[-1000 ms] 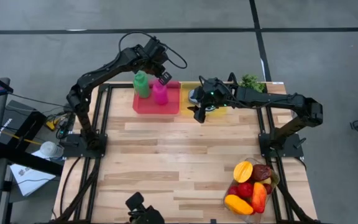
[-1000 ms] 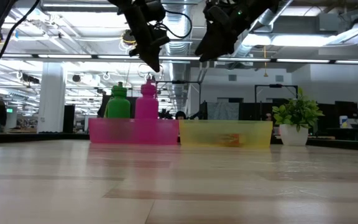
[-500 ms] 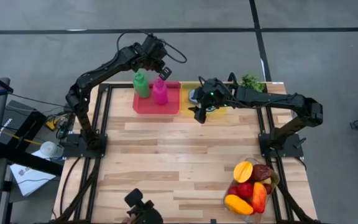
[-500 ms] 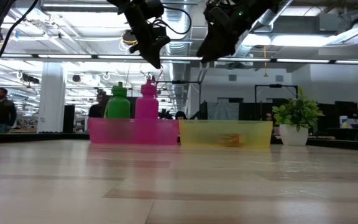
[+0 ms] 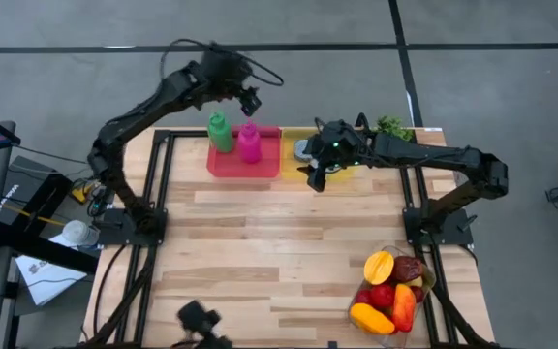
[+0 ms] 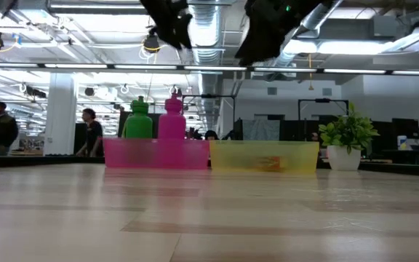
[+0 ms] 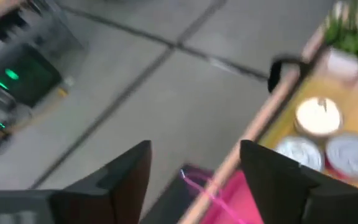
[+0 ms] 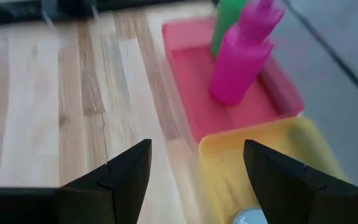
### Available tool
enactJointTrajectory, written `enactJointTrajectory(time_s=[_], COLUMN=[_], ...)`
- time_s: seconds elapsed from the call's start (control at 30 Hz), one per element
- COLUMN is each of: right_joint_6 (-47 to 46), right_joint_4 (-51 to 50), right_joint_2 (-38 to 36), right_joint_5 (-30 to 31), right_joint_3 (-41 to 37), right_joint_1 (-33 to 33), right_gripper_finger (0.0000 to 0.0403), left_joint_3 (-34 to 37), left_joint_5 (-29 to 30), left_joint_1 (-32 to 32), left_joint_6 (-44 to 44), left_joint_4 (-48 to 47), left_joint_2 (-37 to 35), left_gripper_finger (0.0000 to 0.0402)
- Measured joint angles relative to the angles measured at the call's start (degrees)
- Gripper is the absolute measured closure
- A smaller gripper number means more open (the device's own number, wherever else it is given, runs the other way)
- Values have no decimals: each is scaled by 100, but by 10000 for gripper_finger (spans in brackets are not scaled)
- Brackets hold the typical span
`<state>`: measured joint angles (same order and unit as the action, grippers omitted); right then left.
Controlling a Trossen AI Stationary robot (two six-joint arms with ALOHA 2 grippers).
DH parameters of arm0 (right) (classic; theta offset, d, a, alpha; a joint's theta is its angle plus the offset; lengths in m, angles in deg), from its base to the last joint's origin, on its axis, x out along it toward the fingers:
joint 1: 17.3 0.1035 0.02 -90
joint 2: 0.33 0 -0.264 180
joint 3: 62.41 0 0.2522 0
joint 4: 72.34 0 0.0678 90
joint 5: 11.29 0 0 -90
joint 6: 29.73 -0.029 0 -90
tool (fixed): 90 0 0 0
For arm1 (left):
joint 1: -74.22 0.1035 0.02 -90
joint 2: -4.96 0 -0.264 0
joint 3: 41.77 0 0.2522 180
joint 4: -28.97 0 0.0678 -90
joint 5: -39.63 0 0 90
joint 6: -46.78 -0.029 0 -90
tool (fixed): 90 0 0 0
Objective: Pick & Place Food Item
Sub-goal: Return to Home Position
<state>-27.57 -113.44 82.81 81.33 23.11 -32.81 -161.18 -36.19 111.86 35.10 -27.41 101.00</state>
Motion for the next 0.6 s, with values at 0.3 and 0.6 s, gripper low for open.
enactJointTrajectory(time_s=[0.3, 0.6], right_joint_6=[348, 447], right_joint_4=[58, 89], right_joint_2=[-1401, -3412], right_joint_5=[8, 23], right_joint_3=[389, 120], right_joint_1=[-49, -400], right_gripper_finger=[160, 341], left_joint_3=[-4, 469], left_joint_5=[189, -460], left_joint_1=[-95, -93], left_joint_6=[66, 127], left_joint_4=[149, 340], left_joint_2=[-1855, -3884], left_gripper_finger=[223, 397])
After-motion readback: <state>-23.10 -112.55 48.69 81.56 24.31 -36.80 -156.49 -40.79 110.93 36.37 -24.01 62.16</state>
